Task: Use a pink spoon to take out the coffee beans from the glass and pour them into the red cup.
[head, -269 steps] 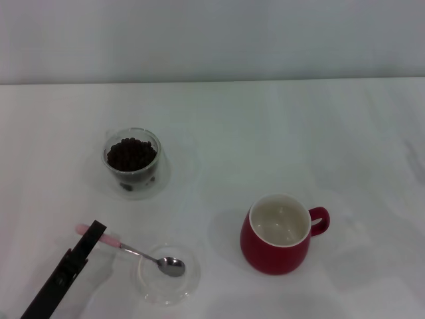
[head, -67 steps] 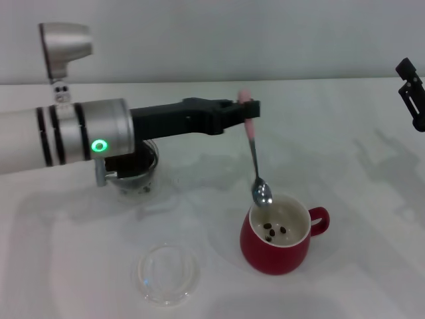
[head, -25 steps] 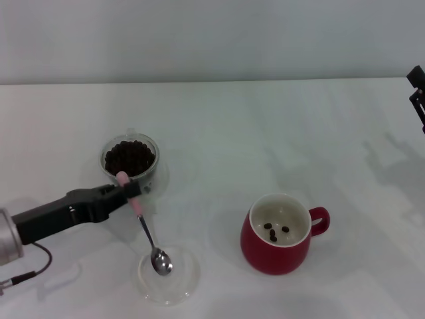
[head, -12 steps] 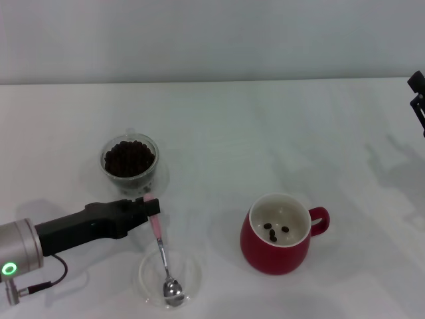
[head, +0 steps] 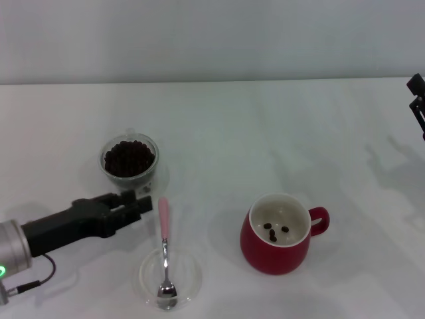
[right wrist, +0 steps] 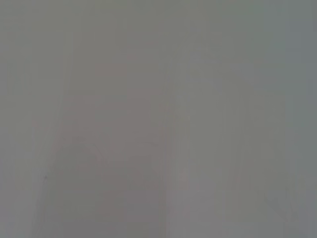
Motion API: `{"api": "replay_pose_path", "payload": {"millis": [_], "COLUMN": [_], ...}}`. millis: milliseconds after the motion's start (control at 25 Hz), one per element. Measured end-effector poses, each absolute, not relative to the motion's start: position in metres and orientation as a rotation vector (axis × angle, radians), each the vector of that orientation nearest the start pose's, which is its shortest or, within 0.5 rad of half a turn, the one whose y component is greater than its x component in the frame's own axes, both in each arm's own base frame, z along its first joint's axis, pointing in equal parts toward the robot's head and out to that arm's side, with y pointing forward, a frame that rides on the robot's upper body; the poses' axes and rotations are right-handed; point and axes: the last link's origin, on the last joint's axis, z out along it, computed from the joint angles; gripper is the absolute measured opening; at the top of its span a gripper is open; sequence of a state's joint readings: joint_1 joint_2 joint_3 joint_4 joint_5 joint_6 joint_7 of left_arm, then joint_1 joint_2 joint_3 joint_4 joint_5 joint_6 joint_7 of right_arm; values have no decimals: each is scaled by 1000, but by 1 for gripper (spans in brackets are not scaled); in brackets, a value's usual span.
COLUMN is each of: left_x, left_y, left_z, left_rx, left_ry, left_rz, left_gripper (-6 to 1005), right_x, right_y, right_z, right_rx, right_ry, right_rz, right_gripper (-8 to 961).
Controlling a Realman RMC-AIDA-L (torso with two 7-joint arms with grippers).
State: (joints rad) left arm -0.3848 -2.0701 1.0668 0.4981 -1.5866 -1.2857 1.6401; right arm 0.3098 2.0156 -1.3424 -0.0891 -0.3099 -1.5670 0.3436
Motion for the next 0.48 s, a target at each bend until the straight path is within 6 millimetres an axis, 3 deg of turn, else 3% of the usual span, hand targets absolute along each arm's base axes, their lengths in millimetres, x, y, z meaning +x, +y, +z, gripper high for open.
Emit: {"api": "replay_pose_path", "payload": {"millis": [80, 480], "left_x": [-298, -319], "left_y": [305, 297], "left_z": [-37, -13], "left_rx": [-2439, -2297], "left_ry": [-1097, -975], "left_rz": [-827, -879], "left_gripper": [511, 509], "right_x": [337, 336], "right_y": [277, 276], "right_z": [38, 37], "right_rx": [-1666, -1676], "right_ry": [292, 282], "right_rz": [907, 916], "right_gripper": [518, 518]}}
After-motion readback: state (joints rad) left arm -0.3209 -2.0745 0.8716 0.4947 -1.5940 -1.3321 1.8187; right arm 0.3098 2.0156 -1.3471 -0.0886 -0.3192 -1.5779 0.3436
